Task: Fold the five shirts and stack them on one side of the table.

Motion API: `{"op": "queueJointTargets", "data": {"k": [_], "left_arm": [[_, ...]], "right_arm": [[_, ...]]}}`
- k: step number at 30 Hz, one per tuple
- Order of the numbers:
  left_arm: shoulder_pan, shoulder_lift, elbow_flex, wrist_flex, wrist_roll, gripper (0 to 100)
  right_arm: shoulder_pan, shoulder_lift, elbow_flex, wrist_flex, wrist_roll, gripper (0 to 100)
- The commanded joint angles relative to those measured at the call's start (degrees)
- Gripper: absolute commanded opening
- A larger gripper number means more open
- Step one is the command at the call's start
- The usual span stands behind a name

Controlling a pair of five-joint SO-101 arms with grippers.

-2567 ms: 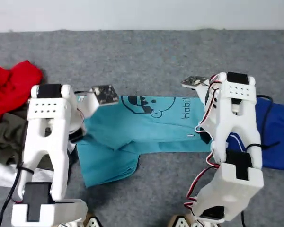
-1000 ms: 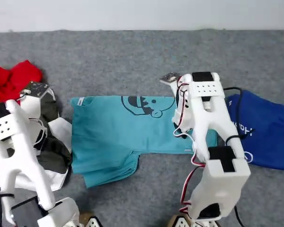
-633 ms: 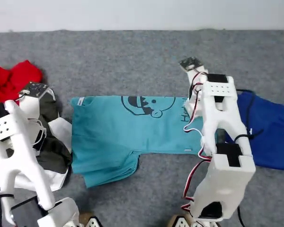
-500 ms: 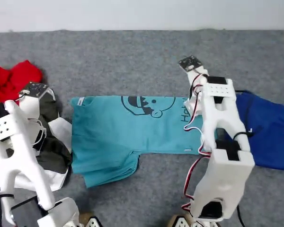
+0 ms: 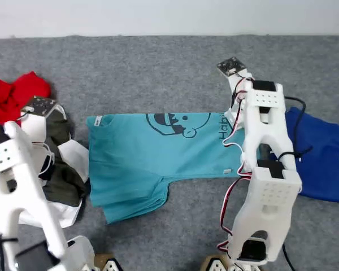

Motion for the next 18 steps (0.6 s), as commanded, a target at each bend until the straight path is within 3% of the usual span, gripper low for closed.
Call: {"op": "queueJointTargets", "data": {"k": [1, 4, 9, 14, 18], "left_arm": [[-0.35, -7.03, -1.71, 1.41, 0.44, 1], [-2.29, -10.9, -1.71, 1.41, 0.44, 1], [-11.87, -12.13, -1.71, 1.05, 0.26, 1], [-18.02, -12.04, -1.71, 1.05, -0.26, 1], [-19.52, -12.04, -0.57, 0.62, -2.11, 1]], "right_arm": [[-2.95, -5.85, -4.48, 10.15, 0.44, 18.3], [-6.73, -8.13, -4.66, 16.84, 0.35, 16.3], [-14.99, -10.68, -4.66, 24.92, 0.53, 10.8], [-24.31, -11.74, -3.52, 28.44, -1.76, 11.0], [-33.27, -12.35, -0.53, 28.44, -2.99, 17.5]]}}
